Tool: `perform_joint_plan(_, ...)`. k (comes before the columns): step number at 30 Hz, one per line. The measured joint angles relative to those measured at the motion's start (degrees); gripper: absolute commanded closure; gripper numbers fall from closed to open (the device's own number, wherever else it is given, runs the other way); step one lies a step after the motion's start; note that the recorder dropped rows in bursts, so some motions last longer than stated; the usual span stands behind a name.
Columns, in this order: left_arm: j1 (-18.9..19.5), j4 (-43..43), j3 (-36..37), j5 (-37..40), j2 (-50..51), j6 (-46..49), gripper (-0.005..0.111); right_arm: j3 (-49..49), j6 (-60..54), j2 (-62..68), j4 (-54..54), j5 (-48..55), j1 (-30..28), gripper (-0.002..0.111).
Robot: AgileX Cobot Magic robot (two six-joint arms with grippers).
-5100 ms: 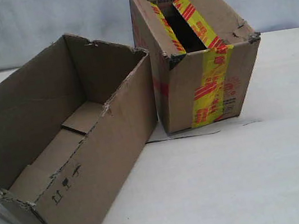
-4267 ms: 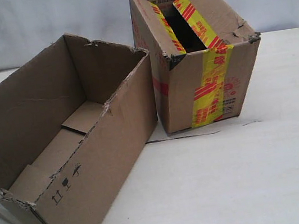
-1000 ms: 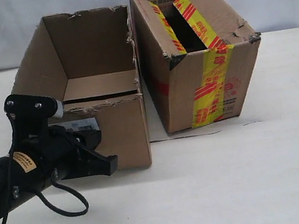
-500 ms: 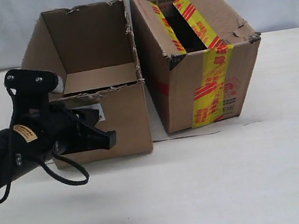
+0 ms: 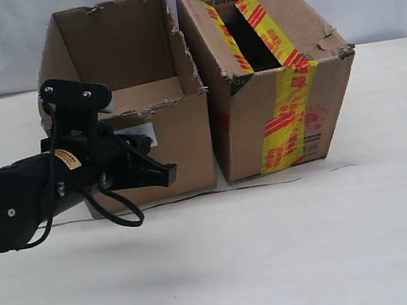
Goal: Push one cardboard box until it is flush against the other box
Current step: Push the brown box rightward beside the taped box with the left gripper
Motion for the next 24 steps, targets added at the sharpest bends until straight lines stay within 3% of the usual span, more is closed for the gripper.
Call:
perform_joint_plan(6,3.6,0.0,-0.1,3.4,0.0,0.2,0.107,0.0,0.0,0.0,0.0,0.0,0.0,0.109)
perform_joint_plan(13,3.6,0.0,-0.1,6.0,-0.4,0.8,0.107,0.0,0.0,0.0,0.0,0.0,0.0,0.109)
perform_joint_plan(16,1.7,1.1,-0.1,7.9,-2.1,0.9,0.107,0.0,0.0,0.0,0.0,0.0,0.0,0.109)
perform_joint_plan(20,-4.9,6.2,-0.1,10.0,-10.9,1.3,0.107,0.0,0.0,0.0,0.0,0.0,0.0,0.109)
perform_joint_plan(24,-3.3,7.5,3.6,10.3,-23.9,5.0,0.107,0.0,0.0,0.0,0.0,0.0,0.0,0.109)
